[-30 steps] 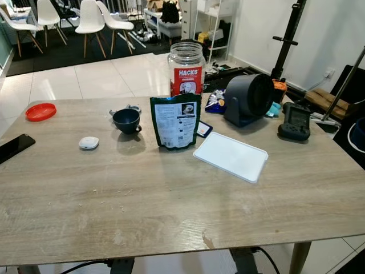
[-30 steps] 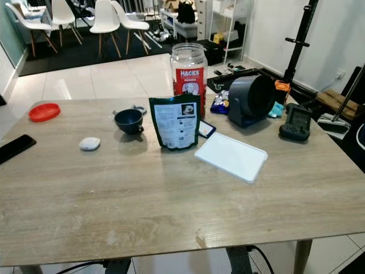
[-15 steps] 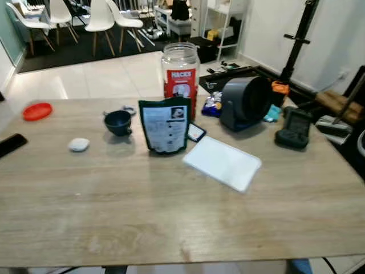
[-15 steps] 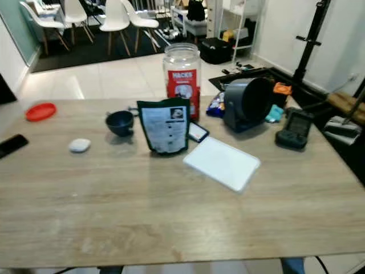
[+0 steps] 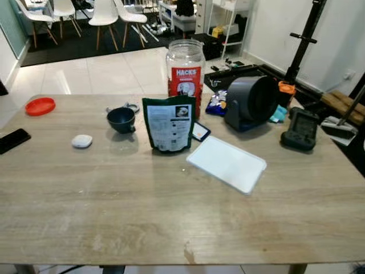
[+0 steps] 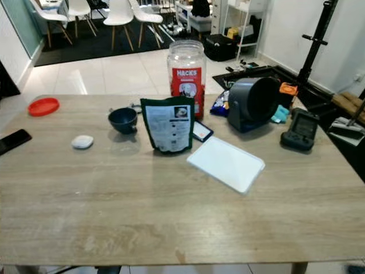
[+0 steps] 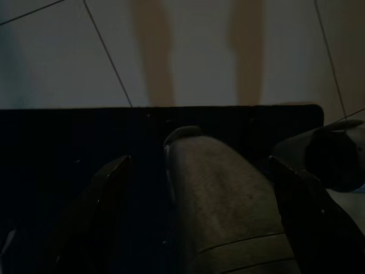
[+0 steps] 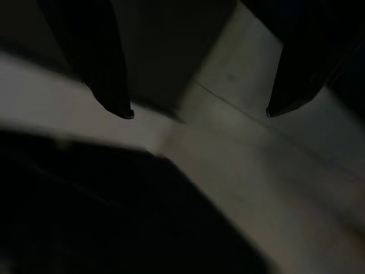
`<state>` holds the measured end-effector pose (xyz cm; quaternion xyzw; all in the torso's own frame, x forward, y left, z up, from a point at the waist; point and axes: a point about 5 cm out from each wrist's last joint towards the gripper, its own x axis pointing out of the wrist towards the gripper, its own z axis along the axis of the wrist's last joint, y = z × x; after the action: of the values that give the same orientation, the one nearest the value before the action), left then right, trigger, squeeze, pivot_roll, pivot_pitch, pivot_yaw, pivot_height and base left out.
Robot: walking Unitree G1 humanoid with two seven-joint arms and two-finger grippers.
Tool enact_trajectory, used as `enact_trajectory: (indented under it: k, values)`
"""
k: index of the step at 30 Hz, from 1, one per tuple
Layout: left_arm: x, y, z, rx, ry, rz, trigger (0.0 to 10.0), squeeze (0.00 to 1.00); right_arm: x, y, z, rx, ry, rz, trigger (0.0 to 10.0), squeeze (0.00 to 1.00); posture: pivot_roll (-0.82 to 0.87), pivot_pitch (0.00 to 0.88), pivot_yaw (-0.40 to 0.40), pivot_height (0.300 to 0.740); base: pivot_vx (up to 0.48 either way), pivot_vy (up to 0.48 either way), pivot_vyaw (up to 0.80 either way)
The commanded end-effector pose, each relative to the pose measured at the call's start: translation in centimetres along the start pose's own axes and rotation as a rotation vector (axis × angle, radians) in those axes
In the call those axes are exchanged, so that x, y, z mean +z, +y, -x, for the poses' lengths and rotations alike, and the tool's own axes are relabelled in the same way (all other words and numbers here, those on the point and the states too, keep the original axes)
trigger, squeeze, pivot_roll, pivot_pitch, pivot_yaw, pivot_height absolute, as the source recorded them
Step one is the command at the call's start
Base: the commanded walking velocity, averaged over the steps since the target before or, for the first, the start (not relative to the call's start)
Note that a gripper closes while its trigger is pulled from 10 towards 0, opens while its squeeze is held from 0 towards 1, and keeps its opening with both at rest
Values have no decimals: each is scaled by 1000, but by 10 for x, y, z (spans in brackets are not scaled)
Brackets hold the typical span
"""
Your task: Restocking fridge
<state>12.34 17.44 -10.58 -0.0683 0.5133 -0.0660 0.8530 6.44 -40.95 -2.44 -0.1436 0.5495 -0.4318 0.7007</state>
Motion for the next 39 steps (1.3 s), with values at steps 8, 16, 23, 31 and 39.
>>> enact_trajectory:
  k: [8, 16, 23, 31, 39]
  values:
    - [-20, 10, 7, 31, 68, 30, 10000, 0, -13, -64, -6, -269, 94, -216, 10000, 0, 43, 0, 3, 740, 0, 0, 0]
    - [-16, 11, 6, 31, 59, 26, 10000, 0, 123, -127, 21, -259, -483, -721, 10000, 0, 32, 0, 14, 740, 0, 0, 0]
    - [-13, 10, 5, 25, 47, 31, 10000, 0, 229, -104, 78, 169, -931, -820, 10000, 0, 47, 0, 6, 740, 0, 0, 0]
    - [-18, 10, 7, 25, 57, 35, 10000, 0, 282, -33, 143, 753, -1249, -677, 10000, 0, 55, 0, 15, 740, 0, 0, 0]
    - [-14, 12, 6, 29, 45, 32, 10000, 0, 289, 66, 213, 1212, -1379, -387, 10000, 0, 66, 0, 14, 740, 0, 0, 100]
